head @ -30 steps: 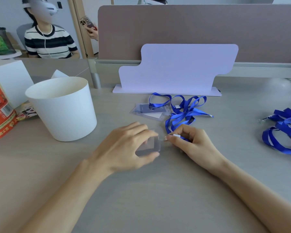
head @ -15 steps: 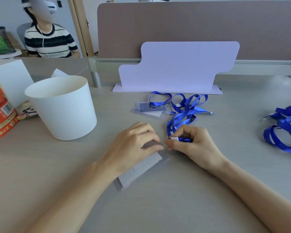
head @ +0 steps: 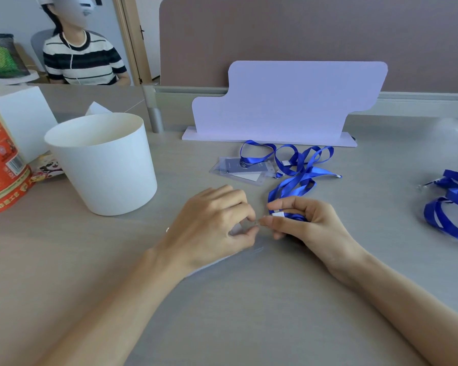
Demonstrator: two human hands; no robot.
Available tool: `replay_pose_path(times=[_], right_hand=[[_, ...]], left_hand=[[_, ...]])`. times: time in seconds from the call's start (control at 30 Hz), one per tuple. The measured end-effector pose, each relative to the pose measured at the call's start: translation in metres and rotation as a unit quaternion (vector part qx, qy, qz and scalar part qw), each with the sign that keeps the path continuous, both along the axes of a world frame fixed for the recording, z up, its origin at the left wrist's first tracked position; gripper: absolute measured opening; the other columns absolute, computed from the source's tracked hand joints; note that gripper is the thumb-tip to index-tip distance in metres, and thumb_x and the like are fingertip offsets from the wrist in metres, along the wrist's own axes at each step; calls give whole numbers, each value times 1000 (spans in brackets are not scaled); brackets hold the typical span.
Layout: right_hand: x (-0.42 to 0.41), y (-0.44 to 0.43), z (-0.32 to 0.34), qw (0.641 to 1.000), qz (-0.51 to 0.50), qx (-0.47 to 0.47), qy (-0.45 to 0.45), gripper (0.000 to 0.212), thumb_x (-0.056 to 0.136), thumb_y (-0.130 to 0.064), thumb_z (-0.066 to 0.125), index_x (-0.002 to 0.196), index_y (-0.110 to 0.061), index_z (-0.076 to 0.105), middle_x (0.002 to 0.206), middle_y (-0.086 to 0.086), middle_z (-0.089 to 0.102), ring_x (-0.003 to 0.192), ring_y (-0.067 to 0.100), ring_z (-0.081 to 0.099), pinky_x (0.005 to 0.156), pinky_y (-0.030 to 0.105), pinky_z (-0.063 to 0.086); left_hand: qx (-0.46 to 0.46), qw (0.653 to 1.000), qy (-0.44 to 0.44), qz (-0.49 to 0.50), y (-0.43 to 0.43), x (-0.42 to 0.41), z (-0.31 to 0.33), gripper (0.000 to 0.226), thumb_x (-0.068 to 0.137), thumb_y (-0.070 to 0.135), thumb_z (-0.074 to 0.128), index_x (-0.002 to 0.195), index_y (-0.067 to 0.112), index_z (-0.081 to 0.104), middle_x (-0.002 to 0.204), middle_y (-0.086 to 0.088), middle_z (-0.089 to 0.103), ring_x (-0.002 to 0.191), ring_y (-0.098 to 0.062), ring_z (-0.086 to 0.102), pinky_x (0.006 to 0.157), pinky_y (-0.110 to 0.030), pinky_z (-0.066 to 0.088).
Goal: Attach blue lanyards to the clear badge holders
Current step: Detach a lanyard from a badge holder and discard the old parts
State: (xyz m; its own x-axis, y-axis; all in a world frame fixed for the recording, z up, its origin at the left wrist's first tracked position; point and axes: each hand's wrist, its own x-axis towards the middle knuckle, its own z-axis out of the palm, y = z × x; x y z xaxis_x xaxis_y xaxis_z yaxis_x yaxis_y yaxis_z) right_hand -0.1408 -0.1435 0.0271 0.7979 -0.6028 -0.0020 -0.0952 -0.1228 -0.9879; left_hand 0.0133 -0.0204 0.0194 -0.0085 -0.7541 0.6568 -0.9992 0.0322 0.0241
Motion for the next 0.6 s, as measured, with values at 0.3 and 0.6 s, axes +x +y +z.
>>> replay_pose_path(times=[0.3,0.6], right_hand=[[1,-2,-1,999,-20,29,-15,16,71,-10,82,79,-13,67,70,-2,67,55,7,49,61,19,41],[5,2,-5,998,-35,23,-53,45,74,-1,78,59,-25,44,78,18,57,72,22,43,70,38,34]], left_hand=[[8,999,43,0,0,-4,-2,9,82,23,63,76,19,68,69,7,58,65,-14,52,58,-29,45],[28,995,97,28,-7,-8,-9,9,76,24,58,76,20,65,69,8,58,61,-11,53,59,-26,41]])
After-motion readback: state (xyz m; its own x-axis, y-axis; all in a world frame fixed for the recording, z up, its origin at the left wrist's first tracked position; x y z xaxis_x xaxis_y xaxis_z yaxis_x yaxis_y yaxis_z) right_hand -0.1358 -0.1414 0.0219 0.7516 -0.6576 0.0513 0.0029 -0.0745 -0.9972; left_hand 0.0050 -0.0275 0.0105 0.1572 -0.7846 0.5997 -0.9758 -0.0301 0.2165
